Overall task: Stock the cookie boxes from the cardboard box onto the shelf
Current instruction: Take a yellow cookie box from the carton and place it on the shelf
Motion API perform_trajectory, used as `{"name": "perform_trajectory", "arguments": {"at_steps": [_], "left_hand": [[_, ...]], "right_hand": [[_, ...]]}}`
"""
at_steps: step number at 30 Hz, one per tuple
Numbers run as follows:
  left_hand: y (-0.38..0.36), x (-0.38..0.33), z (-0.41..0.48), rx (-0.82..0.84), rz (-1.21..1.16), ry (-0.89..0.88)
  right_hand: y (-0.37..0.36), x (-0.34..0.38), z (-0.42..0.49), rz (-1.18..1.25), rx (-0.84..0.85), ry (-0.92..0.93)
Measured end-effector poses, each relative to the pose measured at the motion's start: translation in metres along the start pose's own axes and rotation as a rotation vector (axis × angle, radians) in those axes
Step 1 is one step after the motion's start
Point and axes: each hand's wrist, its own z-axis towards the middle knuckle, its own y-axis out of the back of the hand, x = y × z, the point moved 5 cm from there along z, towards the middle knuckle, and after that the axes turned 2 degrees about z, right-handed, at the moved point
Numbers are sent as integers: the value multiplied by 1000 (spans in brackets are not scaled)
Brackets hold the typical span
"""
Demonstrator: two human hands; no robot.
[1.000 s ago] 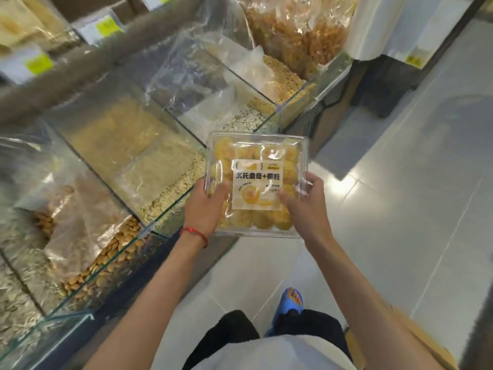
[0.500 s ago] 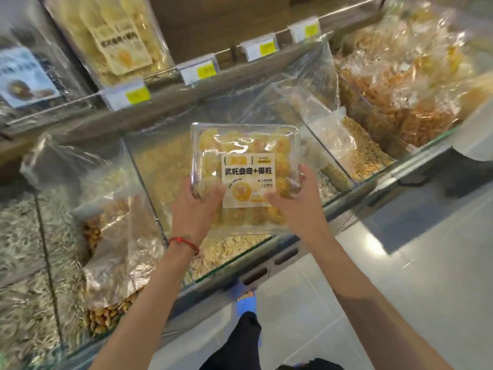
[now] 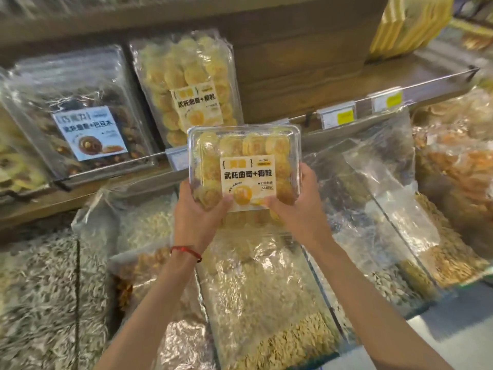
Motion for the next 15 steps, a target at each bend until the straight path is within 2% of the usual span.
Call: {"name": "perform_trajectory", "arguments": {"at_steps": [11, 15], "left_hand": [[26, -31, 105, -264, 57, -123], [33, -34, 144, -330, 94, -118]], "right_hand": [[-59, 55, 122, -61, 56, 272], [-78, 69, 168, -75, 112, 244]]}}
